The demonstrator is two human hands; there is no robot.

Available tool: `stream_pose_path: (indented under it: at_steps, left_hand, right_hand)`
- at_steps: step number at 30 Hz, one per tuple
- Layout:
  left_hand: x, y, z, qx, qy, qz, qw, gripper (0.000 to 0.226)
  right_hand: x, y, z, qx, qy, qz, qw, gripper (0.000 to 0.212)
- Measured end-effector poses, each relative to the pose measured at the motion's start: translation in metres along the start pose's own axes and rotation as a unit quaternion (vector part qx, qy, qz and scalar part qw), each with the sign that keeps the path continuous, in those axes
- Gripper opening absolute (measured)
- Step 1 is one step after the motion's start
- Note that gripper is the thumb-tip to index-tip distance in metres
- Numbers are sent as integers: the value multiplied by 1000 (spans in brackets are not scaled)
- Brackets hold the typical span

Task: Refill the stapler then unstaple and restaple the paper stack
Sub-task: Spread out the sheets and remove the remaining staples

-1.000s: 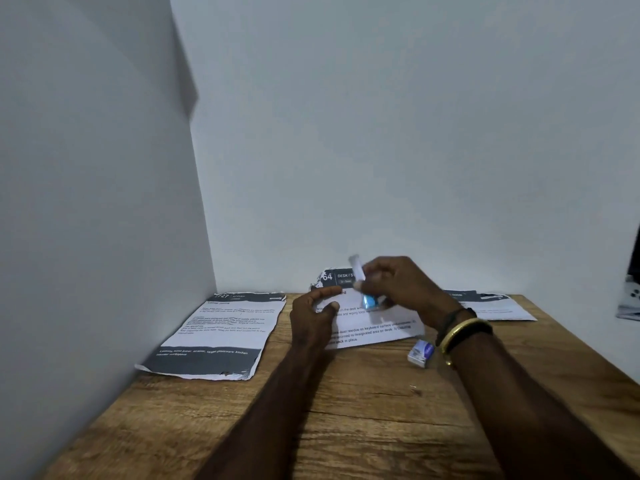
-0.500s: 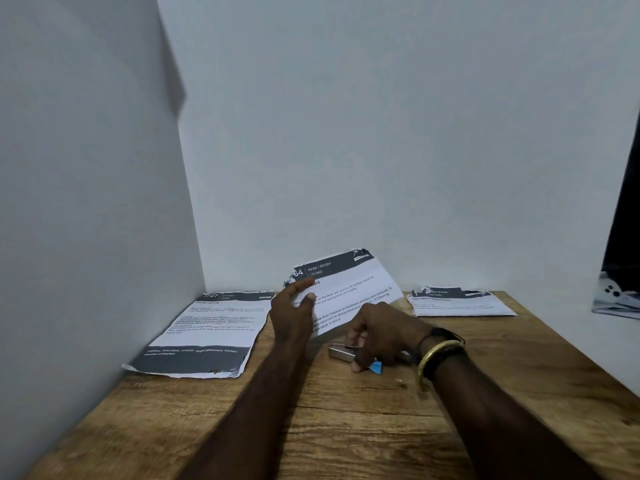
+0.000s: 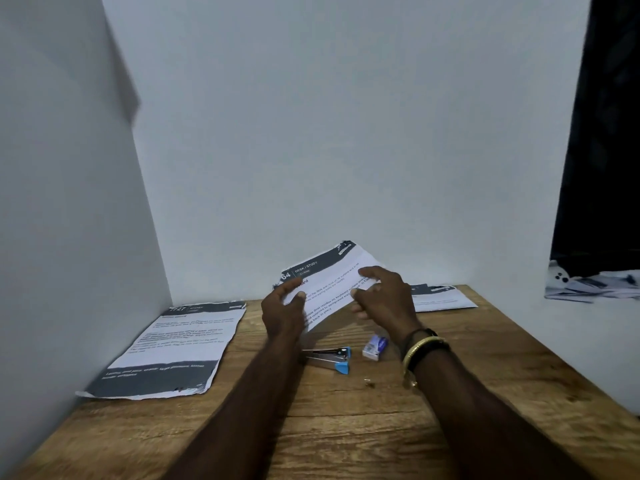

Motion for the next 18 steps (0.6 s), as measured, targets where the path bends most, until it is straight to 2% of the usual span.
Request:
stream_pose_path:
  at_steps: [3,7,10,12,15,18]
  left_hand:
    - [-32,-9,-2,3,-13,47,999,29]
    - [-81,-24,-7,11,-3,117,993,47]
    - [-116,-34,-5,4,65,158,985,63]
    - [-134,-40,-3,-26,155,160,975,65]
    - [-156,-44,2,-58,277,162,946,61]
    - [-167,-44,11,-42,322,164,931,48]
  right_hand:
    - [31,6,-13,-12,-3,-80,997,31]
    - [77,13,-33,-9,-63,-172,983,30]
    - [100,14,-50,-23,-49,-205,977,27]
    - [112,15,-65,-38,-58,-218,974,28]
    - [124,17,-88,-83,-85,-219,968,27]
    - [131,17,-101,-123,-106,-216,963,25]
Point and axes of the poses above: each hand's wrist, its own y-axis towards the middle knuckle, its own x-axis out of the back of the hand, z = x × y, the point moved 8 cm from there along y, towards the middle knuckle, and after that the axes turned 13 degrees about x, right-handed, at the moved point
